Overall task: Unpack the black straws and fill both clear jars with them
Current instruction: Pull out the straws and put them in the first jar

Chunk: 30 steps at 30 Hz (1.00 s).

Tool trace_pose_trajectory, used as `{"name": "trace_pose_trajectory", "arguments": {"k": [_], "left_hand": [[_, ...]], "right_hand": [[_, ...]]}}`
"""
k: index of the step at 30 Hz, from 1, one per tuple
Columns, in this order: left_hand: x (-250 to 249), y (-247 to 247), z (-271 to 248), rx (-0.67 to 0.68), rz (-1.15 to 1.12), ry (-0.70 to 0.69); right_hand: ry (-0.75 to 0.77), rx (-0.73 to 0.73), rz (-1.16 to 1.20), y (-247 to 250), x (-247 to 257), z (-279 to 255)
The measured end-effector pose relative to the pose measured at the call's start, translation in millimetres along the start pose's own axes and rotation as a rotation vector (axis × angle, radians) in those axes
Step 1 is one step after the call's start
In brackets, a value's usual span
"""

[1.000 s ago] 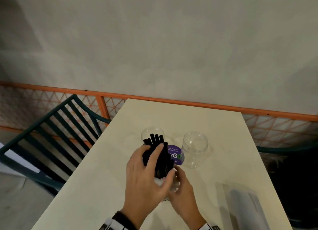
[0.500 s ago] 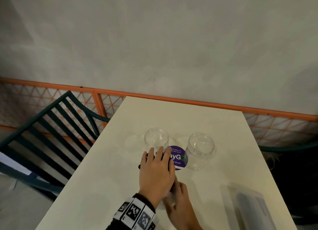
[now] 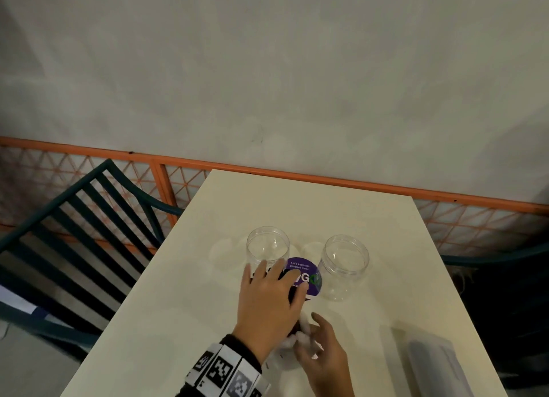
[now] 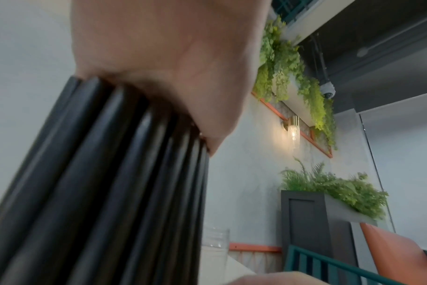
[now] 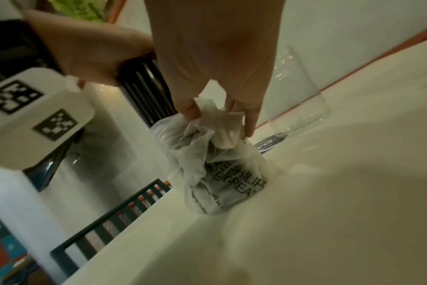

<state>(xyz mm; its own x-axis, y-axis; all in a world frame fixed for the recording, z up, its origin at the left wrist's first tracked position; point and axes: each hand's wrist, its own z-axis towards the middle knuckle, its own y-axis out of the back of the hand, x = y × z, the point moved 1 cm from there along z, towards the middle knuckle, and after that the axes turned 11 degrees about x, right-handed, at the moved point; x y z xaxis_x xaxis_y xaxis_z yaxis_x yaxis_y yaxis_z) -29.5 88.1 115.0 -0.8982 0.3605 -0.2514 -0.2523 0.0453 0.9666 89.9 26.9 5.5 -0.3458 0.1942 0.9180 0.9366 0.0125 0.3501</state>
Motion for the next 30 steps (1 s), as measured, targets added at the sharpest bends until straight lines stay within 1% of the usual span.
{"name": "trace_pose_trajectory", "arguments": {"k": [2,4,8,10,13,15,16,19,22,26,28,30], "left_hand": [[8.5,1.1,-3.3,0.017,-0.021,0.060],[13.5,1.5,-7.8,0.014,-0.088,0.090],[14.9,4.9,-11.9,-0.006,-0.185,0.085],[23.3,13.7,-12.7,-0.075,-0.333,0.068],[38.5,40.8,-9.9,-0.168,-0.692,-0.005],[44.3,55.9,-3.4,-0.233,-0.825,-0.075],[46.5,59.7,2.1,-0.236,-0.855,-0.096],[52.7,60.8,26.2,-0.156,-0.822,-0.098],[58.3,52.8,52.2,-0.068,-0.754,-0.040],[55.4,20.7,69.8,0.054,-0.806,-0.014],[55.6,-1.1,73.7,0.060,-0.776,0.019],[56.8,-22.3,77.8,0.017,-0.701,0.074]], "right_hand": [[-0.029,0.007,0.050,2.0,-4.5,6.3],[-0.017,0.051,0.043,3.0,-6.2,11.2],[0.030,0.090,-0.005,6.7,4.0,14.9],[0.128,0.030,-0.035,13.0,23.8,13.3],[0.336,-0.145,-0.064,31.0,67.0,10.5],[0.429,-0.237,-0.162,45.9,94.0,16.1],[0.480,-0.282,-0.245,53.4,105.5,21.4],[0.616,-0.402,-0.540,75.9,136.8,45.5],[0.684,-0.453,-0.759,89.8,156.7,73.7],[0.776,-0.434,-0.941,90.7,163.8,100.1],[0.806,-0.388,-1.028,86.9,161.8,108.9],[0.826,-0.350,-1.111,83.2,156.2,115.1]]}}
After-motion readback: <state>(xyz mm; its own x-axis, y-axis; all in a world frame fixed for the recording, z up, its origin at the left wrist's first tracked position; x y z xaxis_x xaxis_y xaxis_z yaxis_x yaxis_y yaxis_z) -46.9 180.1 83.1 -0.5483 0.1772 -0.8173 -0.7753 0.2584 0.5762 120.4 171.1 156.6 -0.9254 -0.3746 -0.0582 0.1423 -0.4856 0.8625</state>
